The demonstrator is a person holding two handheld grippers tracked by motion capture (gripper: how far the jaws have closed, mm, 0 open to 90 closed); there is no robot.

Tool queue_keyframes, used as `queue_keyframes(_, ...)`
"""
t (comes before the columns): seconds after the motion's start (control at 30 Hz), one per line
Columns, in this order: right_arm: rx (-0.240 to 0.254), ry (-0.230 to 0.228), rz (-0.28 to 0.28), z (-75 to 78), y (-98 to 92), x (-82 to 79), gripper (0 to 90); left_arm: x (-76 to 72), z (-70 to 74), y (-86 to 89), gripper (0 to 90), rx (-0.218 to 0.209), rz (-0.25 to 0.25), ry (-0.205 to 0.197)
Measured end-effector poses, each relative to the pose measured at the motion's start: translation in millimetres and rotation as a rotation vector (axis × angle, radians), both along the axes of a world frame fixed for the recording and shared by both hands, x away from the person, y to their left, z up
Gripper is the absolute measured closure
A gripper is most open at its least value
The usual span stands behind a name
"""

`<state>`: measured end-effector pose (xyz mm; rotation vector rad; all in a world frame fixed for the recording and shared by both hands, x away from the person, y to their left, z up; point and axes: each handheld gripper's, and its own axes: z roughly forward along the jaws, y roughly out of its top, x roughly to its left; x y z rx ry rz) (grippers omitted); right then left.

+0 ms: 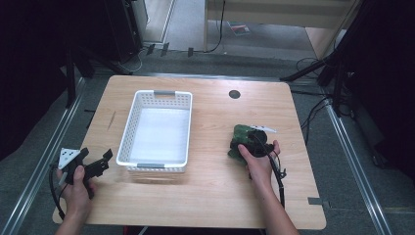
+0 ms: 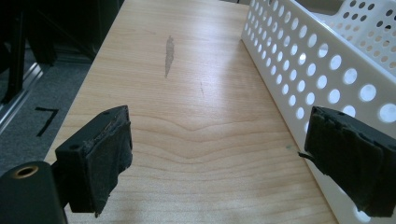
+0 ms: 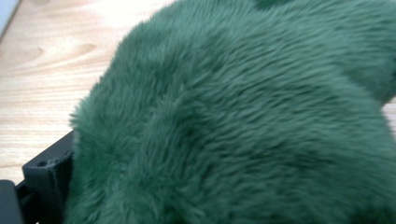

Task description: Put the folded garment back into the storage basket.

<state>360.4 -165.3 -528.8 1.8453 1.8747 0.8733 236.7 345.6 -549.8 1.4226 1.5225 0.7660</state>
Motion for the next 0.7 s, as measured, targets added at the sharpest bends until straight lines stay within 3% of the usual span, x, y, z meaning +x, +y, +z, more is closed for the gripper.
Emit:
queue_keyframes(0.2,-0.004,0.009,0.000,-8.5,1.1,-0.2,1.2,-0.9,0.3,0.5,8.6,-0.009,-0.009,-0.010)
queue_keyframes(0.37,-0.014,-0.008,-0.004,-8.0,1.3,-2.2,9.6,-0.7,0.2,0.7,8.6,-0.010,-0.008,-0.011)
queue_keyframes(0.4,-0.011,-0.021,-0.014,-6.1,1.9,-3.9,13.8,-0.7,0.2,0.7,8.6,-0.011,-0.010,-0.012)
queue_keyframes(0.7,0.022,-0.063,-0.041,9.3,0.3,-9.4,19.0,-0.9,0.2,1.0,8.7,-0.013,-0.014,-0.013)
